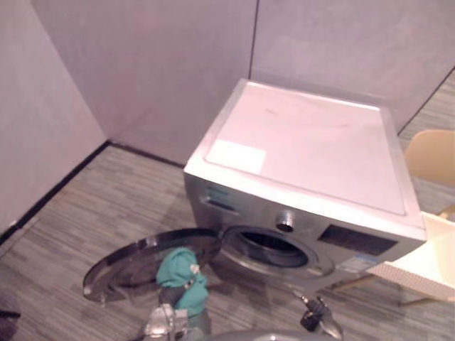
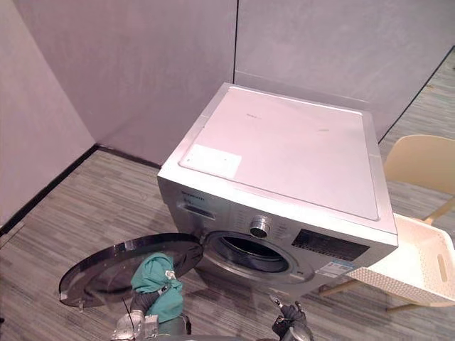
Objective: Pick up the laundry basket with both hands and put the clothes into the washing machine.
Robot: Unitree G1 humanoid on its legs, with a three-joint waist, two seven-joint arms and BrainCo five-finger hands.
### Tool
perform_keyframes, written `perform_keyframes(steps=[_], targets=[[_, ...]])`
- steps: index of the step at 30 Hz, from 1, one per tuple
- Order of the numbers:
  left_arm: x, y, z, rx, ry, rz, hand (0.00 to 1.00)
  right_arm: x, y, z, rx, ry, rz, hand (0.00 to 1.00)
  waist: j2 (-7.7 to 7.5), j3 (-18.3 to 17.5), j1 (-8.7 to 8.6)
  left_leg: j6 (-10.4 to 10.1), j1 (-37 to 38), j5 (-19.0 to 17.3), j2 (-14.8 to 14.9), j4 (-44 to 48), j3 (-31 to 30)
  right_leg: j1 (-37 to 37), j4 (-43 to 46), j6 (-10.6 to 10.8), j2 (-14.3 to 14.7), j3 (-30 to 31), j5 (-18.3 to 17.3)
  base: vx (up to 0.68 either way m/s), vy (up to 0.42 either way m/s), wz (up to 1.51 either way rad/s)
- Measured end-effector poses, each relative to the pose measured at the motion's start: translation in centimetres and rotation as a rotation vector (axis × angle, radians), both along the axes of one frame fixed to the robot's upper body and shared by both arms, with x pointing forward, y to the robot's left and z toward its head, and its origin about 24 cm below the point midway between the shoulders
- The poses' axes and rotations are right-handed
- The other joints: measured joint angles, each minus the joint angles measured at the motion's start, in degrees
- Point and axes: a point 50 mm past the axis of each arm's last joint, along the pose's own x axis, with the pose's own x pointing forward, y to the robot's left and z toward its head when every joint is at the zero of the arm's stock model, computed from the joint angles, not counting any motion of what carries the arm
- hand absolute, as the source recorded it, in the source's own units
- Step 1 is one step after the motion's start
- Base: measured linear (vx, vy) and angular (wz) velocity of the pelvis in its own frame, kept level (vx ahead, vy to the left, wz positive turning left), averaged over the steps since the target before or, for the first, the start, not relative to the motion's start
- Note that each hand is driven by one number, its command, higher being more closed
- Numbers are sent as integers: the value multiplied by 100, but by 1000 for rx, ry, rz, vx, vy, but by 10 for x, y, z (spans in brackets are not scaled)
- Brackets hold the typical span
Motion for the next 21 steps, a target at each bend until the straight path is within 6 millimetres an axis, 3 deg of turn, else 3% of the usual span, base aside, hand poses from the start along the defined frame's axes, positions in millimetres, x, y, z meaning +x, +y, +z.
perform_keyframes(steps=[4,9,11,14,18,21], targets=[[5,-11,3,-12,-20,-65,100,-4,-9,2,-29,-14,-6,0,30,37,-11,25,-32,11,54,-29,139,-156,64,69,-35,-29,22,7,17,-18],[45,-50,32,-86,-204,-182,100,4,-25,10,-78,-56,-13,0,235,521,-5,18,-814,10,334,551,190,-1211,1125,313,85,-26,-163,-122,-14,-17],[64,-65,43,-99,-265,-250,100,12,-23,12,-75,-81,-13,0,136,730,-13,1,-1150,-34,432,834,236,-1665,1595,313,102,-5,-319,-262,21,-27],[99,-90,68,-93,-380,-378,100,26,-15,17,-55,-131,-26,0,-186,1062,-12,-9,-1850,-331,533,1672,286,-2335,2266,263,85,192,-1053,-248,3,-30],[124,-120,88,-83,-452,-496,100,43,-13,27,-61,-194,-43,0,-221,1278,-48,-15,-2440,-416,622,2259,292,-3136,3138,291,107,444,-1277,-225,-4,-18],[152,-127,109,-51,-523,-476,100,67,-11,43,-65,-298,-55,0,-274,1434,-91,-13,-2927,-422,729,2582,346,-3810,3642,258,191,664,-1361,-206,-13,-29]])
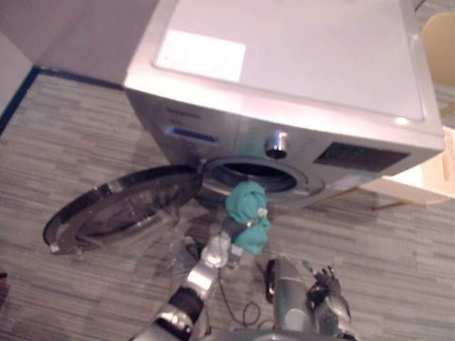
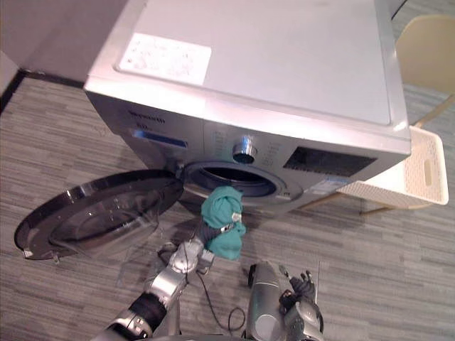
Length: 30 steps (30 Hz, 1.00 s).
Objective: Pick up the laundry basket with both hands and put the clothes into the washing machine.
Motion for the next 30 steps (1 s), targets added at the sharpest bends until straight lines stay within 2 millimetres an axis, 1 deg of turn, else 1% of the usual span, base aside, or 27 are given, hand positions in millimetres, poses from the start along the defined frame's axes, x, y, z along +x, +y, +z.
perform_keyframes(steps=[1,2,3,4,5,6,7,8,9,10,11,12,13,14,16,17,18,19,20,21,22,24,25,26,27,28,30], targets=[[7,1,6,6,-20,9,100,7,2,4,-2,-25,8,0,-12,32,-2,-1,-128,0,11,67,5,-162,93,-4,30,44,-5,-196,-30,-41],[21,6,18,8,-62,58,100,19,8,13,10,-83,19,0,-29,76,-12,-1,-409,0,118,224,29,-517,280,-11,125,156,-8,-143,-24,-43],[31,12,29,7,-99,100,100,28,13,20,15,-124,33,0,-56,142,-14,-6,-580,-3,159,324,58,-752,412,-13,180,236,-8,-157,-38,-47],[47,26,44,14,-147,161,100,37,16,28,13,-171,50,0,-81,240,-66,-5,-800,-3,195,457,68,-1027,569,-27,221,305,0,-113,-22,-35],[55,34,51,18,-165,198,100,40,16,32,10,-192,48,0,-81,243,-86,-4,-933,-4,224,536,69,-1176,653,-30,255,340,2,-136,-32,-41],[70,53,69,21,-210,277,100,44,15,38,1,-226,42,0,-101,255,-104,7,-1208,-29,315,703,79,-1492,792,-43,353,429,11,-104,-22,-46],[85,76,90,32,-264,358,100,46,14,41,-7,-243,35,0,-152,299,-156,-8,-1415,-73,378,846,87,-1738,918,-58,414,490,31,-83,-21,-44],[91,87,100,38,-289,396,100,46,13,42,-10,-246,30,0,-170,323,-204,-2,-1524,-88,401,914,81,-1841,968,-46,439,503,42,-39,-15,-30],[98,103,118,47,-334,442,100,46,13,43,-13,-248,24,0,-197,342,-248,4,-1684,-99,427,995,69,-2003,1032,-30,485,540,56,-33,-18,-32],[105,117,137,96,-382,443,100,47,12,44,-19,-258,20,0,-221,380,-268,-11,-1855,-129,508,1100,102,-2202,1067,-20,547,593,88,-28,-6,-41],[110,117,149,92,-414,444,100,47,11,46,-23,-271,17,0,-243,436,-286,26,-1986,-135,561,1142,152,-2360,1067,11,590,660,135,-18,1,-41],[112,117,157,79,-431,447,100,48,11,47,-24,-281,16,0,-271,469,-284,49,-2025,-133,590,1161,201,-2429,1068,8,609,701,164,-11,12,-38],[117,120,178,56,-474,460,100,49,10,50,-19,-298,8,0,-268,485,-292,76,-2175,-146,639,1226,217,-2584,1063,26,667,748,215,-12,7,-32],[120,122,189,48,-497,468,100,49,11,50,-12,-305,1,0,-269,486,-300,93,-2255,-158,686,1264,221,-2653,1057,31,699,756,229,-13,12,-35],[126,127,235,0,-597,474,100,51,13,54,12,-334,-19,0,-257,505,-428,111,-2606,-172,723,1358,198,-2963,1057,59,749,761,292,-8,14,-22],[126,128,247,-13,-626,478,100,51,13,55,19,-343,-27,0,-251,522,-432,118,-2679,-176,750,1392,195,-3038,1060,59,775,768,314,-11,9,-23],[126,129,269,-56,-681,494,100,52,13,59,32,-372,-46,0,-250,647,-445,141,-2756,-192,795,1450,201,-3119,1074,64,807,783,343,-27,-5,-21],[123,127,280,-92,-720,496,100,51,11,61,37,-392,-59,0,-241,754,-444,142,-2808,-193,797,1456,203,-3196,1086,69,812,816,357,-40,-19,-20],[122,128,296,-108,-757,494,100,48,9,63,44,-408,-68,0,-227,805,-428,142,-2888,-193,803,1494,208,-3290,1125,74,833,841,366,-45,-27,-9],[122,128,304,-113,-776,501,100,47,9,63,46,-412,-69,0,-228,808,-438,142,-2940,-193,804,1521,205,-3341,1159,74,837,846,366,-45,-30,-8],[119,128,322,-133,-820,503,100,44,8,63,50,-416,-76,0,-227,816,-469,143,-3023,-192,806,1561,191,-3429,1210,74,847,852,366,-38,-23,-4],[118,123,331,-149,-840,497,100,41,7,62,54,-416,-89,0,-225,853,-489,143,-3102,-192,808,1631,170,-3495,1276,75,863,855,366,-35,-22,-2],[117,116,342,-140,-868,472,100,37,5,62,55,-422,-101,0,-213,901,-479,144,-3125,-191,808,1649,169,-3525,1306,74,867,865,366,-62,-35,-2],[116,114,350,-142,-886,460,100,37,5,62,58,-422,-105,0,-208,904,-498,144,-3149,-191,807,1671,165,-3544,1317,81,875,870,371,-54,-30,0],[116,113,350,-141,-885,459,100,37,5,62,62,-423,-108,0,-208,904,-516,145,-3154,-191,807,1677,156,-3548,1319,85,875,874,373,-52,-28,-2],[115,108,352,-108,-896,441,100,35,4,63,61,-427,-110,0,-208,904,-512,145,-3156,-191,805,1683,147,-3559,1320,91,874,894,383,-34,-19,-3],[113,102,362,-78,-929,425,100,32,2,65,57,-445,-109,0,-208,904,-510,147,-3191,-191,807,1710,157,-3605,1320,99,877,914,408,-35,-16,-4]])
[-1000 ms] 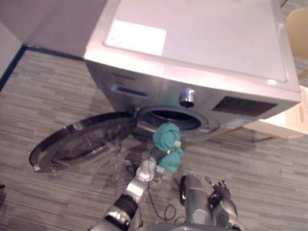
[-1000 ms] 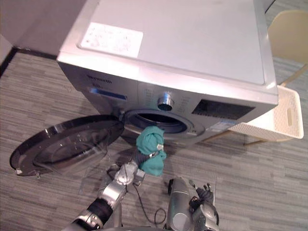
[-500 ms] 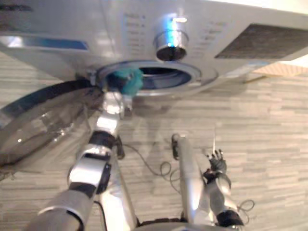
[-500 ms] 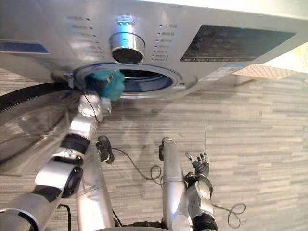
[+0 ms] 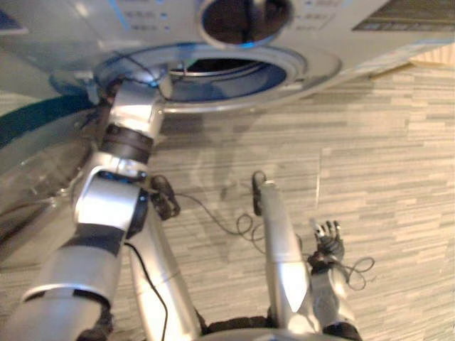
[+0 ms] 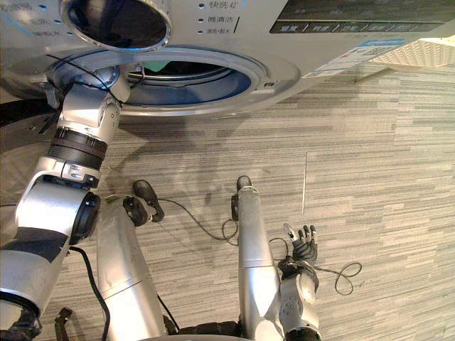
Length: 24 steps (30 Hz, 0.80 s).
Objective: Pick up the laundry basket with both hands and put the clothes into the washing machine.
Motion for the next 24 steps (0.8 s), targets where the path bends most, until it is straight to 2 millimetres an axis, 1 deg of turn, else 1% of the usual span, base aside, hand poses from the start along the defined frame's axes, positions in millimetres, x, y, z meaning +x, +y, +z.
perform_keyframes(steps=[1,2,5,7,11,15,18,20,24], targets=[[0,-2,1,12,-3,2,100,-1,-1,0,-1,-3,-1,0,0,0,6,1,-13,0,1,6,5,-18,0,4,1,9,7,-24,-6,-4],[-1,-5,4,31,-11,1,0,-2,-1,1,-3,-6,-2,0,0,0,10,3,-24,0,4,15,16,-31,-1,13,5,23,18,-26,-5,-8],[-3,-2,9,82,-36,56,0,-1,-2,4,-8,-24,-8,0,0,0,9,77,-27,-50,103,118,63,-46,-9,52,95,98,64,-20,-3,-17],[-6,0,15,172,-81,161,0,-2,-4,6,-16,-38,-23,0,0,0,-10,109,-37,-69,129,152,143,-93,-14,82,107,170,101,-26,1,-16],[-9,4,19,299,-122,302,0,-7,-7,3,-17,-26,-36,0,0,0,-33,142,-80,-87,144,195,153,-110,-40,102,113,188,132,-19,5,-5],[-10,5,21,312,-141,343,0,-9,-11,3,-20,-22,-57,0,0,0,-45,157,-90,-96,144,205,167,-109,-63,115,110,199,151,-3,2,-1],[-10,6,21,331,-138,375,0,-8,-12,6,-23,-38,-60,0,0,0,-50,157,-90,-95,143,204,164,-110,-52,115,108,196,151,0,0,0],[-10,5,20,335,-132,382,0,-6,-13,11,-28,-61,-62,0,-1,0,-54,157,-90,-95,138,202,164,-110,-49,114,103,195,150,0,0,0],[-10,4,21,334,-133,381,0,-6,-13,12,-30,-65,-63,0,-1,1,-54,158,-91,-95,129,194,164,-109,-49,114,94,193,150,0,0,0]])
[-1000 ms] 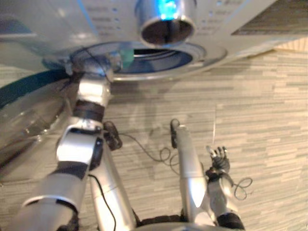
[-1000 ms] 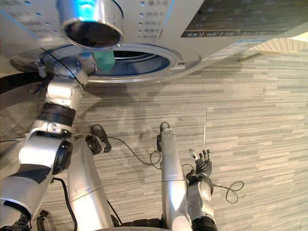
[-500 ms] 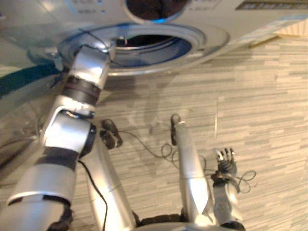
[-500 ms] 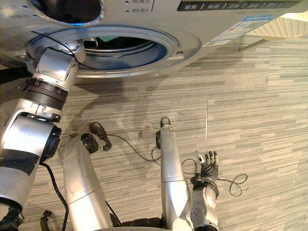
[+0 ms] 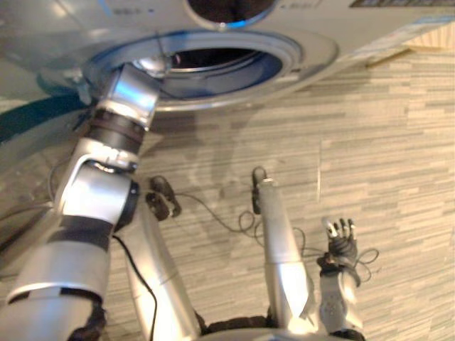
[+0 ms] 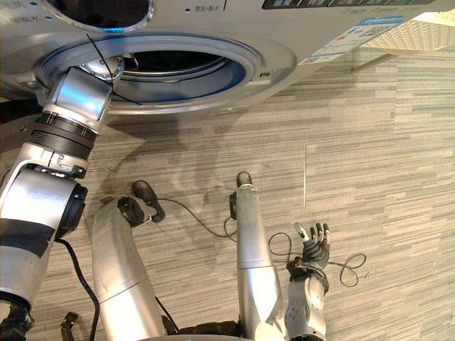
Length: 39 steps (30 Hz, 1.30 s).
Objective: Pick up the laundry basket with both hands and put the clothes into the washing machine.
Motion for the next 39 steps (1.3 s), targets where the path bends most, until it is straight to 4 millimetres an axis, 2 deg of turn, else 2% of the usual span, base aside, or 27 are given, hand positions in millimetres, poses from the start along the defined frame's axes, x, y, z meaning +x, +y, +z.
perform_keyframes(steps=[8,12,16,20,23,32,36,39], targets=[[-1,-2,3,2,-6,-3,0,0,0,-1,1,4,-1,0,-11,5,-3,0,-27,0,10,-18,6,-21,-41,-3,3,-2,3,-1,-1,0],[-7,-10,23,29,-53,-20,0,-1,0,-2,2,9,0,0,-50,76,2,4,-136,4,30,-63,36,-125,-154,16,14,9,92,-10,4,-7],[-4,-16,25,95,5,-67,0,0,3,-2,4,10,9,0,-60,82,4,6,-190,4,48,-73,70,-166,-235,50,24,32,159,-9,18,-7],[5,-9,21,108,125,-125,0,1,7,-3,19,9,22,0,-87,95,1,-5,-222,-5,159,-92,109,-197,-381,8,118,67,251,-14,13,-18],[11,3,16,84,175,-106,0,-1,10,-5,33,18,30,0,-85,101,-69,-5,-318,-7,183,-109,127,-294,-426,61,137,83,294,4,14,-10],[24,17,-4,115,336,-69,0,2,19,-4,37,11,74,0,-85,131,-54,13,-433,-8,256,-49,70,-417,-328,75,200,-1,298,17,5,-4],[24,24,-6,74,342,-63,0,2,20,-5,40,15,78,0,-85,131,-53,-23,-437,-27,253,-66,46,-421,-325,61,192,-8,289,0,0,0],[21,27,3,37,315,-62,0,2,20,-4,39,14,79,0,-85,131,-50,-27,-442,-26,252,-70,46,-431,-323,50,186,-12,283,0,0,0]])
